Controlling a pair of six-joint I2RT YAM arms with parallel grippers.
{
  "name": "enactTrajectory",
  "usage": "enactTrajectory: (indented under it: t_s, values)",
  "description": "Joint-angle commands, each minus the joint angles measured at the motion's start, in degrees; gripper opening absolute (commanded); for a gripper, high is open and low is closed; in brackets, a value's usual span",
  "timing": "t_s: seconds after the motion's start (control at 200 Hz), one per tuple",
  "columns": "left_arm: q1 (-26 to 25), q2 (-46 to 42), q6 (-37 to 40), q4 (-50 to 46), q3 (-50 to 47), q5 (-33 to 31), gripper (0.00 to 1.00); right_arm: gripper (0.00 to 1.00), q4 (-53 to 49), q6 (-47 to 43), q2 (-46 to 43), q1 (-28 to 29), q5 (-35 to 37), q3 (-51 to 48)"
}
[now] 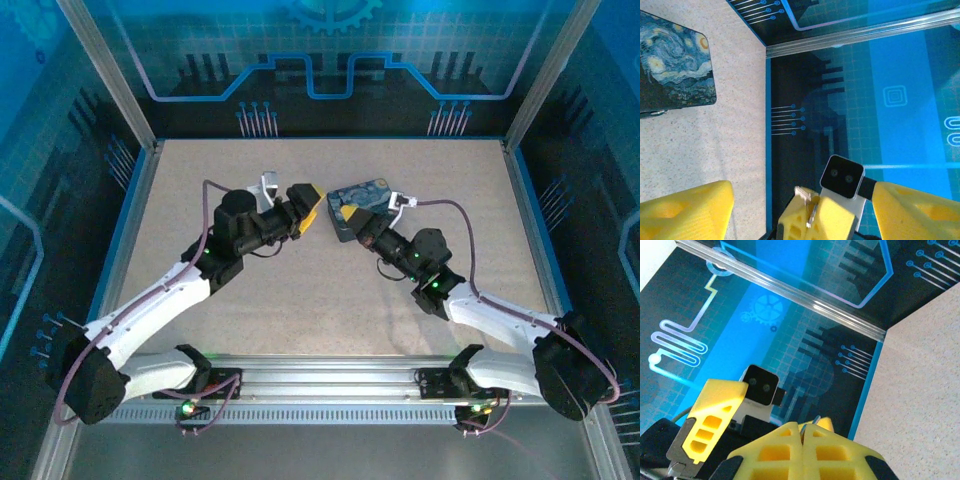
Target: Unlock a padlock with a key
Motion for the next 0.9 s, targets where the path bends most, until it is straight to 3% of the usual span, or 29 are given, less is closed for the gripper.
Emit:
enactTrajectory:
  t_s: [0.0, 0.195, 0.625, 0.895]
  values:
    - [-0.6, 1.4, -1.6, 4.4, -0.1, 1.3, 0.71, 0.00, 0.0, 1.2, -1.4, 1.7, 0.7, 2.4]
    - [-1.4, 3.2, -3.2, 6.5, 0.1, 1.6, 0.63, 0.00, -0.1, 1.2, -1.0, 3.2, 1.6, 3.1]
    - [-2.1, 4.5, -4.6, 9.1, -0.1, 1.6, 0.29, 0.00, 0.6, 2.1, 0.2, 4.5, 3.5, 2.4]
    - [-2.2, 4.2, -4.7, 8.9, -0.3, 1.6, 0.21, 0.00, 1.3, 2.8, 0.8, 5.1, 5.0, 2.3]
